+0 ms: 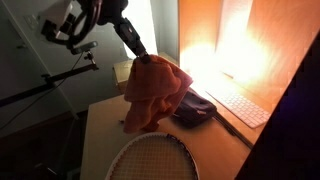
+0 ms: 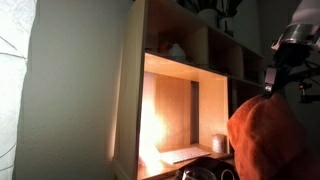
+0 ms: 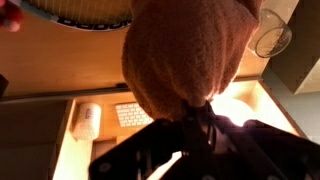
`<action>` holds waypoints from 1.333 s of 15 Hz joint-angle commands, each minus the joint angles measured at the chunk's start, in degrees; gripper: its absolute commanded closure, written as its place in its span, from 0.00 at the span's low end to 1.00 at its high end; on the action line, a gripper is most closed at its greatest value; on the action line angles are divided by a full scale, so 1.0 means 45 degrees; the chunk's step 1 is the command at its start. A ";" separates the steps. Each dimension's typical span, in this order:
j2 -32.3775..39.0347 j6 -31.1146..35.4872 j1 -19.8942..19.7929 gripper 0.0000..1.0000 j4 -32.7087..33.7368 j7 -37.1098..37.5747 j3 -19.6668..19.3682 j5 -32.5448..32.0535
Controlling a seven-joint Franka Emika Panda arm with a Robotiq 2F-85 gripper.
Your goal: Use the towel to wipe the monitor and put the pen in the jar
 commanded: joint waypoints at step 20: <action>-0.1063 0.4318 0.0043 0.96 -0.2150 0.1258 -0.1547 0.3240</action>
